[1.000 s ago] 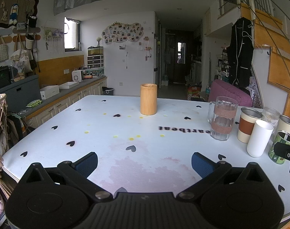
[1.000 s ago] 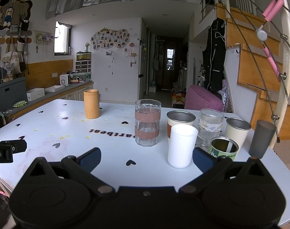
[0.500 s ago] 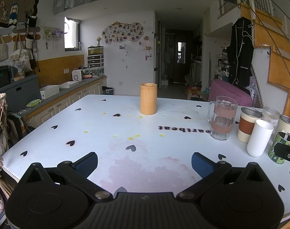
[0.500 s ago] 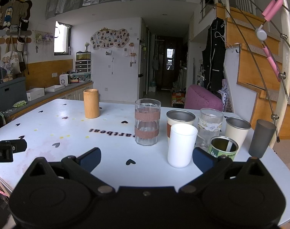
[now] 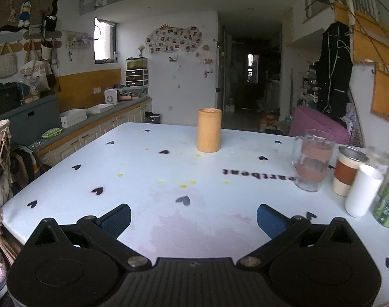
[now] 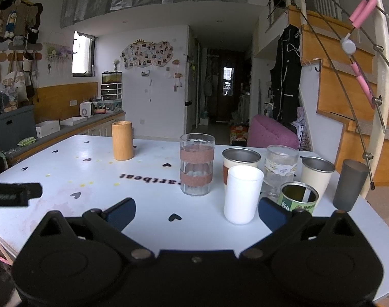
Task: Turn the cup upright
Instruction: 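Move the left tool down onto the upside-down wooden cup and close on it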
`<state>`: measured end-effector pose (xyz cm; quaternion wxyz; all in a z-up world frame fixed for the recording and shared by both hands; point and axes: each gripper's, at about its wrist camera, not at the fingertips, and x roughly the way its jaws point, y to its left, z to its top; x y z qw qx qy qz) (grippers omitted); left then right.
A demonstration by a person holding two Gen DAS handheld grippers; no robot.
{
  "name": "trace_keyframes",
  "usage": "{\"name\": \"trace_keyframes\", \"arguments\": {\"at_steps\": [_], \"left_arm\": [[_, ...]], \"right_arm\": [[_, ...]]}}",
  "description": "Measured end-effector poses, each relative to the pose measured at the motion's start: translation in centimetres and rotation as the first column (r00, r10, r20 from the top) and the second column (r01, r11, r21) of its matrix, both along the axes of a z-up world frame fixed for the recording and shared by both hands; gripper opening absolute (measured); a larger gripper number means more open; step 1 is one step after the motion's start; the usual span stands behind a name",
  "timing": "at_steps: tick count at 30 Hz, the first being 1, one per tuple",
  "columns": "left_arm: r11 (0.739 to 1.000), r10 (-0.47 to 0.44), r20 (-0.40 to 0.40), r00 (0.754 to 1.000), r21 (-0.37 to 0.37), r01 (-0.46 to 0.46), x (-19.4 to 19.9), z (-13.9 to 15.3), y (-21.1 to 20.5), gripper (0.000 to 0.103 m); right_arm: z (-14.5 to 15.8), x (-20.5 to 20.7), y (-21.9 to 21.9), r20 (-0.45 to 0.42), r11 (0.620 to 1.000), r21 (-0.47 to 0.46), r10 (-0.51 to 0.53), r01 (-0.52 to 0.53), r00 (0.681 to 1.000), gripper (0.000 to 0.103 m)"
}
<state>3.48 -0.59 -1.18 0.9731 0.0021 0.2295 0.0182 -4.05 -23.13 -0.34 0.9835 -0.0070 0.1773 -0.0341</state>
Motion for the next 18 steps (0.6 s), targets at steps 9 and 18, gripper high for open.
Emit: {"name": "trace_keyframes", "arguments": {"at_steps": [9, 18], "left_arm": [[0.996, 0.029, 0.054, 0.998, 0.085, -0.033, 8.3, 0.9, 0.1, 0.103], [0.998, -0.029, 0.092, 0.995, 0.061, 0.023, 17.7, 2.3, -1.1, 0.103]], "right_arm": [[-1.3, 0.0, -0.3, 0.008, 0.999, 0.018, 0.031, -0.031, 0.999, 0.103], [-3.0, 0.3, -1.1, 0.007, 0.997, 0.042, 0.061, -0.061, 0.998, 0.103]]}}
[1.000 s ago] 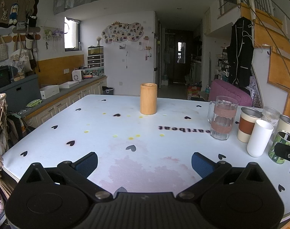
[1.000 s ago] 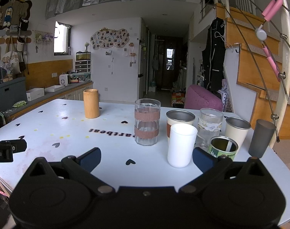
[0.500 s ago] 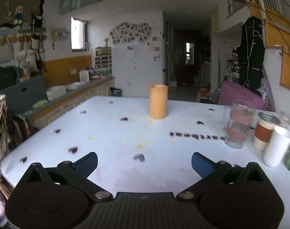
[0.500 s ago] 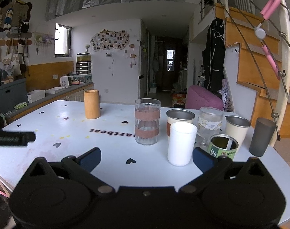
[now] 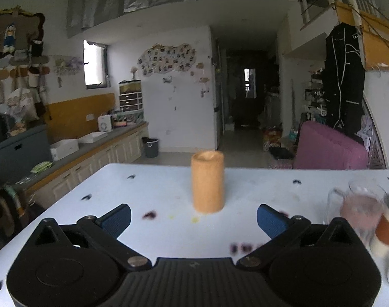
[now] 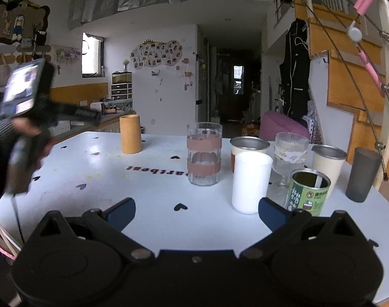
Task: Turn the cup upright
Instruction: 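Move the left tool down onto the upside-down wooden cup and close on it, then lift the wooden cup with the left tool and rotate it toward the right tool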
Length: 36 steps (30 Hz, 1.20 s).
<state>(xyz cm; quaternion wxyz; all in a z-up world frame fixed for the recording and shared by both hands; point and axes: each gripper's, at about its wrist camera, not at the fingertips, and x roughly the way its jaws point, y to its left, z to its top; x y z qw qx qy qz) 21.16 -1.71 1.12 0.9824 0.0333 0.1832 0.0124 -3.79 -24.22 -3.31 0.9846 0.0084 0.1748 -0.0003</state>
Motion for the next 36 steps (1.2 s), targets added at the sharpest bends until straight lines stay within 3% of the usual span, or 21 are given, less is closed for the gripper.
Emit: {"name": "trace_keyframes", "arguments": {"at_steps": [4, 13, 18, 23, 26, 29, 36], "left_arm": [[0.999, -0.017, -0.019, 1.000, -0.031, 0.016, 4.7, -0.1, -0.9, 0.103], [0.995, 0.037, -0.105, 0.994, -0.086, -0.046, 14.7, -1.0, -1.2, 0.103], [0.997, 0.058, -0.103, 0.993, -0.039, -0.063, 18.2, -1.0, -1.6, 0.101], [0.998, 0.051, -0.148, 0.988, -0.025, -0.055, 21.4, -1.4, -2.1, 0.091], [0.998, 0.048, -0.185, 0.982, -0.032, -0.055, 22.2, -1.9, -2.0, 0.083], [0.997, 0.069, -0.206, 0.976, -0.026, -0.076, 22.5, -2.5, -1.4, 0.067], [0.997, 0.017, -0.208, 0.978, -0.067, -0.032, 19.3, -2.1, 0.3, 0.067]], "right_arm": [[-0.9, 0.1, -0.6, -0.007, 1.000, 0.016, 0.016, -0.016, 1.000, 0.103], [-2.6, 1.4, -2.6, -0.061, 0.999, 0.035, -0.008, 0.010, 0.998, 0.103], [-3.3, 2.5, -3.7, -0.092, 0.998, 0.047, -0.037, 0.042, 0.995, 0.103], [-3.4, 3.2, -4.6, -0.115, 0.995, 0.050, -0.074, 0.081, 0.991, 0.103], [-3.4, 3.4, -5.0, -0.120, 0.993, 0.051, -0.095, 0.102, 0.988, 0.103], [-3.4, 3.4, -5.1, -0.126, 0.993, 0.051, -0.104, 0.111, 0.987, 0.103], [-3.3, 3.4, -4.5, -0.121, 0.995, 0.052, -0.075, 0.082, 0.990, 0.103]]}}
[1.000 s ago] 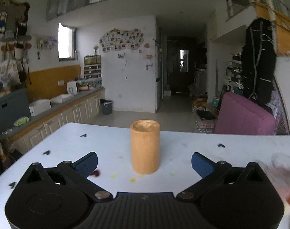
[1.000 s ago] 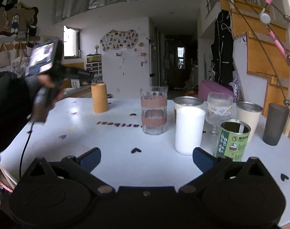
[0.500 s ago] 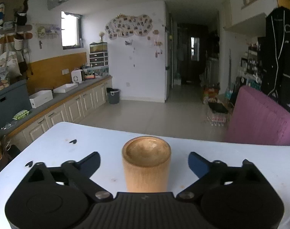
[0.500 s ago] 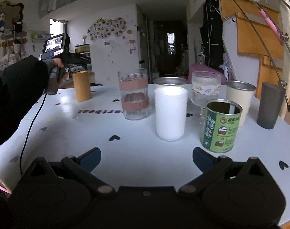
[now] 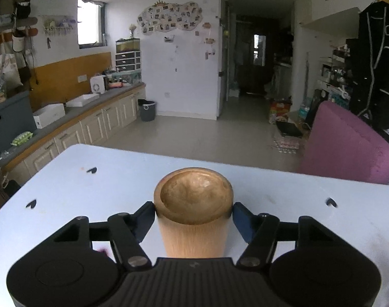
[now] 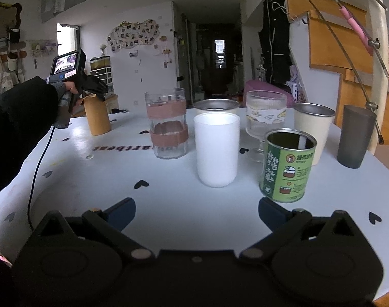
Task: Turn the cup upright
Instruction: 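Lift the wooden cup with the left tool and rotate it toward the right tool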
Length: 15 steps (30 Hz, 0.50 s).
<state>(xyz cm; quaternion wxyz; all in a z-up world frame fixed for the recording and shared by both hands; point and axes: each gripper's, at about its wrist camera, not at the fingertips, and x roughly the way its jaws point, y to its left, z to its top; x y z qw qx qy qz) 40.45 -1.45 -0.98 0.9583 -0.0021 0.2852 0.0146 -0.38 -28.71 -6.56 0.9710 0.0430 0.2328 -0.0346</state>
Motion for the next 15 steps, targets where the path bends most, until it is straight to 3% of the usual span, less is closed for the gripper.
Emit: {"name": "trace_keyframes", "arguments": {"at_steps": [7, 15], "left_arm": [[0.990, -0.143, -0.027, 0.989, 0.008, 0.143, -6.9, 0.5, -0.6, 0.067], [0.935, -0.349, -0.024, 0.937, 0.054, 0.349, -17.5, 0.3, -2.6, 0.067]], "right_arm": [[0.4, -0.2, 0.8, 0.028, 0.998, 0.028, 0.058, -0.059, 0.998, 0.103], [0.7, -1.4, 1.4, 0.054, 0.989, 0.071, 0.127, -0.131, 0.990, 0.103]]}}
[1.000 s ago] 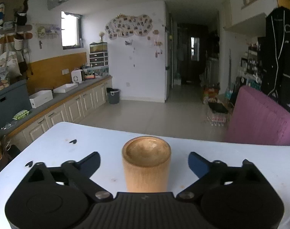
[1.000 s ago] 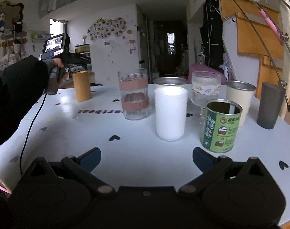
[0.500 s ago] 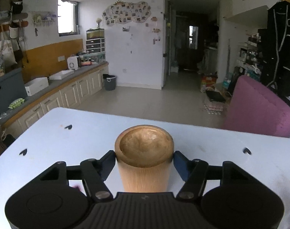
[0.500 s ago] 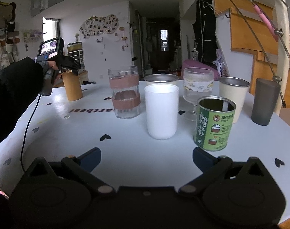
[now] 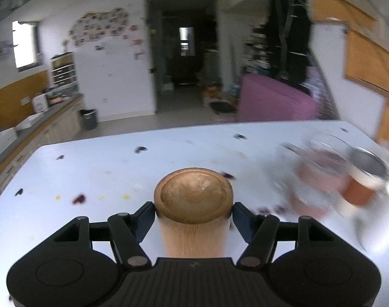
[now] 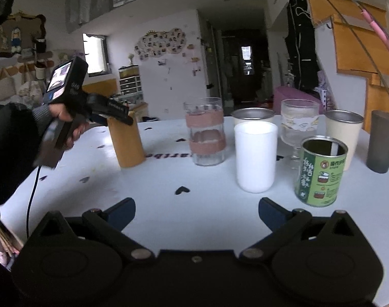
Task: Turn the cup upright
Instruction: 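Lift the wooden cup with the left tool and rotate it toward the right tool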
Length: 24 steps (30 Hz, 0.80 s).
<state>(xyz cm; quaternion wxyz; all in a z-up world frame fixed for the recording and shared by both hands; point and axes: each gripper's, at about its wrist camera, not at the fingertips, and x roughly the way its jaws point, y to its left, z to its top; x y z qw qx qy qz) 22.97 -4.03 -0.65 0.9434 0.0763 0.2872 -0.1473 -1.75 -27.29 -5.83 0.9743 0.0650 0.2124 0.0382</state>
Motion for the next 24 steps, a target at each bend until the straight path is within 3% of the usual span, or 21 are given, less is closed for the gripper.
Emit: {"name": "trace_keyframes", "arguments": {"at_steps": [9, 11, 12, 14, 17, 20, 24], "left_arm": [[0.979, -0.206, -0.033, 0.978, -0.010, 0.206, -9.5, -0.2, -1.6, 0.067], [0.973, -0.232, -0.033, 0.972, -0.014, 0.231, -10.8, -0.2, -1.9, 0.067], [0.970, -0.244, -0.033, 0.969, -0.013, 0.243, -11.2, -0.3, -2.0, 0.067], [0.966, -0.257, -0.038, 0.966, -0.011, 0.257, -11.6, -0.1, -2.5, 0.068], [0.964, -0.265, -0.045, 0.963, -0.008, 0.264, -11.4, -0.1, -3.1, 0.069], [0.966, -0.259, -0.033, 0.965, -0.015, 0.258, -11.0, 0.6, -3.8, 0.075], [0.969, -0.247, -0.043, 0.968, -0.028, 0.246, -9.6, 1.0, -4.6, 0.075]], "right_arm": [[0.2, 0.2, 0.3, 0.007, 0.993, 0.060, 0.097, -0.097, 0.995, 0.101], [-0.2, 0.6, 0.4, 0.006, 0.988, 0.072, 0.138, -0.138, 0.990, 0.079], [-0.4, 0.9, 0.7, 0.001, 0.984, 0.082, 0.159, -0.159, 0.987, 0.074], [-0.9, 1.7, 1.0, -0.017, 0.976, 0.095, 0.196, -0.194, 0.980, 0.051], [-1.5, 2.9, 1.7, -0.037, 0.960, 0.111, 0.263, -0.258, 0.964, 0.029], [-1.7, 3.9, 3.0, -0.024, 0.938, 0.104, 0.333, -0.329, 0.942, 0.022], [-2.2, 5.4, 4.9, -0.034, 0.911, 0.113, 0.403, -0.397, 0.915, 0.019]]}}
